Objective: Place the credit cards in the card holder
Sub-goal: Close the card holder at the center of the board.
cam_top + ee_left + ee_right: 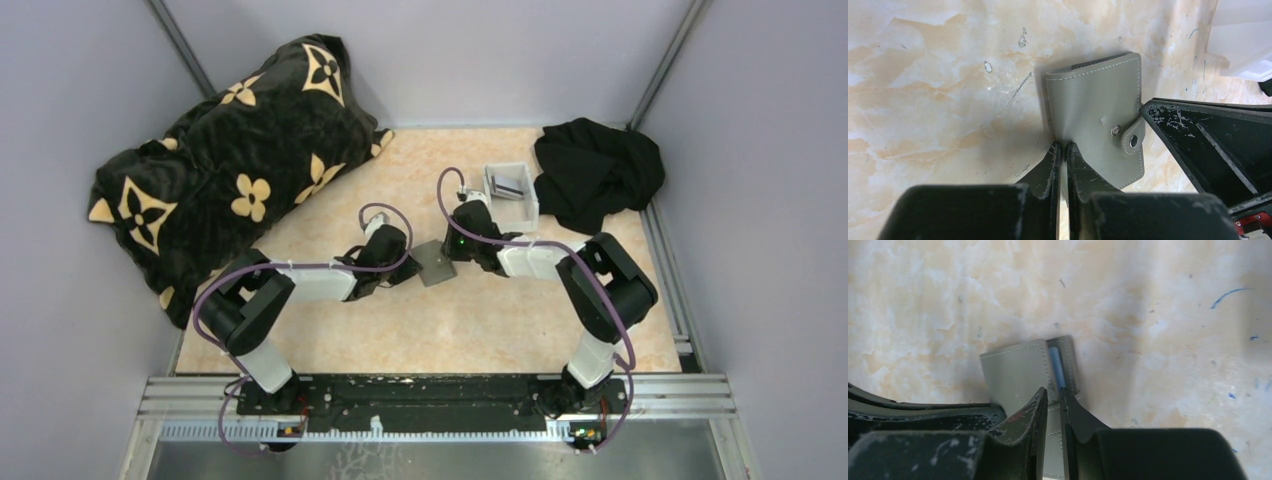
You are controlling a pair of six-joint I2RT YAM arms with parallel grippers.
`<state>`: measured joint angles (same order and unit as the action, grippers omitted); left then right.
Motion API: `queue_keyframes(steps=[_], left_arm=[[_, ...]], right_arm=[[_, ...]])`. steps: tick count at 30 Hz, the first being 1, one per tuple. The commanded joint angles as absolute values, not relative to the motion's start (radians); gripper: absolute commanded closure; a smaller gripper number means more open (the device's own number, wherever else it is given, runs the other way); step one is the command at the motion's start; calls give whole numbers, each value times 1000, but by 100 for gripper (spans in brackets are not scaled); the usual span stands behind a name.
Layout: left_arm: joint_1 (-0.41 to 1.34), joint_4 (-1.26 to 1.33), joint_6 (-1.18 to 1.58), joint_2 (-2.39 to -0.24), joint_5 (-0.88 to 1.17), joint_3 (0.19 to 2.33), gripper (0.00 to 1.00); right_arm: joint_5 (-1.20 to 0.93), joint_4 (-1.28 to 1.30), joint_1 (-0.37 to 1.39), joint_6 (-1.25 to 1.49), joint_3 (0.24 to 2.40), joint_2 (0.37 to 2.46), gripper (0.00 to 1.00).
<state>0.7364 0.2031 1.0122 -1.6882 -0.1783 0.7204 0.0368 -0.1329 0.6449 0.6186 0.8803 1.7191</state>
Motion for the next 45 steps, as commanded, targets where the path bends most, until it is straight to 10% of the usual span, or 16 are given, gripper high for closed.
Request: queue_keyframes(steps=[1,45], left_arm=[[733,-128,932,-1753,-251,661,91],[736,-46,913,-1738,-221,602,92]], right_arm=[[114,-41,642,549,925,1667,84],[427,178,904,310,1083,1713,65]])
